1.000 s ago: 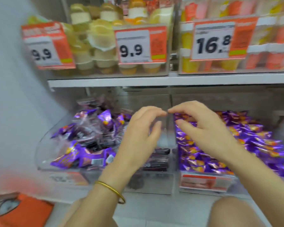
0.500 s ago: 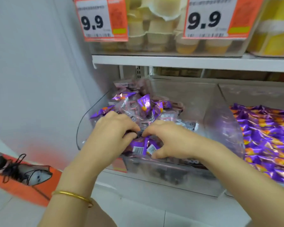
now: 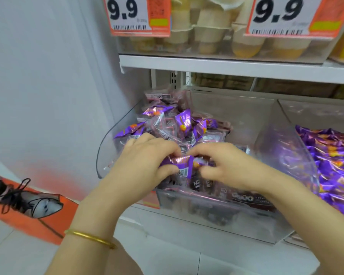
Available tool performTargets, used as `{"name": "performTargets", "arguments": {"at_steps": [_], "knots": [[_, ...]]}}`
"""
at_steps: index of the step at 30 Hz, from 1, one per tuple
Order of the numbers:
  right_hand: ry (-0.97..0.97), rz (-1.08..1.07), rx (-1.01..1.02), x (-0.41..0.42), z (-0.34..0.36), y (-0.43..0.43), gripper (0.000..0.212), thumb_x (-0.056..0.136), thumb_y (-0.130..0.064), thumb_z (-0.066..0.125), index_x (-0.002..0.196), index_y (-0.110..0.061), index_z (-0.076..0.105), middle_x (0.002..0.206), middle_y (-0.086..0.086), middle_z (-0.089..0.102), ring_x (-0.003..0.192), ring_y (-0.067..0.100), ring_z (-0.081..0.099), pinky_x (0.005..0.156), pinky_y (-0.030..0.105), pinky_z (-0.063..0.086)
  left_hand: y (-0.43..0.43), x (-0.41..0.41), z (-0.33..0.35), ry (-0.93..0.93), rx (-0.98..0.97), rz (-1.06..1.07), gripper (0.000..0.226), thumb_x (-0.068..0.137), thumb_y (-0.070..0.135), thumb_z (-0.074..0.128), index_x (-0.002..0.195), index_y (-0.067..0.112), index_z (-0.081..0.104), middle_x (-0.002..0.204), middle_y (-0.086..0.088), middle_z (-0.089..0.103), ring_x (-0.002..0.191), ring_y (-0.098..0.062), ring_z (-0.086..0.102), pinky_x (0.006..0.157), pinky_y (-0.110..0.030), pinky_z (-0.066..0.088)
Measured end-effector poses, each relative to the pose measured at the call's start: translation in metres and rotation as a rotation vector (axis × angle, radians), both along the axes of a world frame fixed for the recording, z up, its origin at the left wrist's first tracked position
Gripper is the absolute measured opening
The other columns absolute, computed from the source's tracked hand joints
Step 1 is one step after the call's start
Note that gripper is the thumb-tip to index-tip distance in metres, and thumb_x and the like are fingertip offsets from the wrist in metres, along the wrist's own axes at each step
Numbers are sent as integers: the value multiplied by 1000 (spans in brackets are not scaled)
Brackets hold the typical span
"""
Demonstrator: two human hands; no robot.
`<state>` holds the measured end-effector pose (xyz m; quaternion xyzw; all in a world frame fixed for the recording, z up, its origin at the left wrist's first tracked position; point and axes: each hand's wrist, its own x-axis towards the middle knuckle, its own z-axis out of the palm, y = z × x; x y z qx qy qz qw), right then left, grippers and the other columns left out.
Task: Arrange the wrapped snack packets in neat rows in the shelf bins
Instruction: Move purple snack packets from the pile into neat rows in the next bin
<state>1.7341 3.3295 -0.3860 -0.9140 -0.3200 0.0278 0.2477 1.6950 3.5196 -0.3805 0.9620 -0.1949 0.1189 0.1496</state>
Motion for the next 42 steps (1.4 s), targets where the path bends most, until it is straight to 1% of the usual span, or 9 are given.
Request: {"name": "performTargets", "arguments": {"at_steps": [7, 14, 21, 26, 30, 33, 36, 39, 42], "knots": [[537, -342, 922, -4, 15, -6, 20, 91, 3, 48, 102, -12, 53, 74, 9, 62, 54, 16, 60, 41, 23, 46, -12, -3, 6, -56, -472, -51, 42, 75, 14, 75, 94, 41, 49, 93, 26, 56, 78, 15, 50, 68, -10, 40], [872, -372, 1192, -12, 19, -8, 19, 97, -18, 46, 111, -6, 52, 79, 16, 68, 54, 25, 66, 43, 29, 53, -29, 4, 1, -297, -394, -181, 28, 71, 2, 72, 88, 16, 56, 93, 1, 52, 91, -3, 46, 81, -11, 37], [1015, -262, 1160, -16, 19, -9, 45, 82, -37, 56, 104, 1, 62, 81, 16, 65, 65, 23, 64, 57, 30, 58, -39, 4, -2, -356, -437, -186, 30, 68, -7, 70, 87, 11, 55, 98, 3, 47, 97, -6, 46, 87, -11, 35], [893, -281, 1117, -19, 17, -6, 33, 62, -18, 69, 91, -11, 58, 68, 8, 65, 58, 17, 60, 48, 21, 50, -26, 2, -3, -203, -515, -245, 18, 76, 18, 69, 92, 11, 64, 106, 6, 61, 114, -4, 51, 97, -17, 38], [816, -357, 1104, -14, 16, -11, 28, 72, -10, 69, 97, -12, 56, 74, 12, 67, 59, 19, 64, 47, 23, 51, 7, 0, 1, -365, -530, 53, 19, 77, 15, 61, 92, 28, 62, 102, 20, 60, 104, -7, 55, 94, -32, 42], [827, -328, 1086, -15, 13, -9, 19, 79, -10, 66, 95, -12, 57, 72, 11, 68, 58, 17, 64, 47, 23, 52, 26, 0, 2, -350, -433, 240, 24, 80, 7, 64, 91, 29, 64, 89, 17, 55, 95, -19, 54, 85, -28, 38], [815, -326, 1065, -17, 12, -3, 23, 80, -12, 66, 100, -11, 55, 66, 6, 67, 54, 15, 62, 45, 22, 51, 27, -6, 2, -192, -341, 226, 19, 76, 40, 62, 88, 27, 70, 91, 10, 57, 94, -17, 48, 82, -13, 29], [787, -351, 1042, -16, 10, 0, 37, 77, -10, 70, 110, -9, 52, 66, 5, 66, 52, 15, 61, 44, 22, 50, 25, -11, 4, -23, -219, 197, 52, 60, 68, 49, 90, 30, 70, 94, 12, 53, 96, -11, 43, 85, -22, 33], [782, -349, 1037, -15, 8, 1, 44, 75, -4, 71, 114, -7, 51, 70, 9, 66, 53, 17, 60, 45, 23, 50, 24, -14, 6, -8, -38, 203, 38, 68, 56, 70, 94, 29, 70, 95, 11, 47, 96, -15, 42, 84, -28, 34]]}}
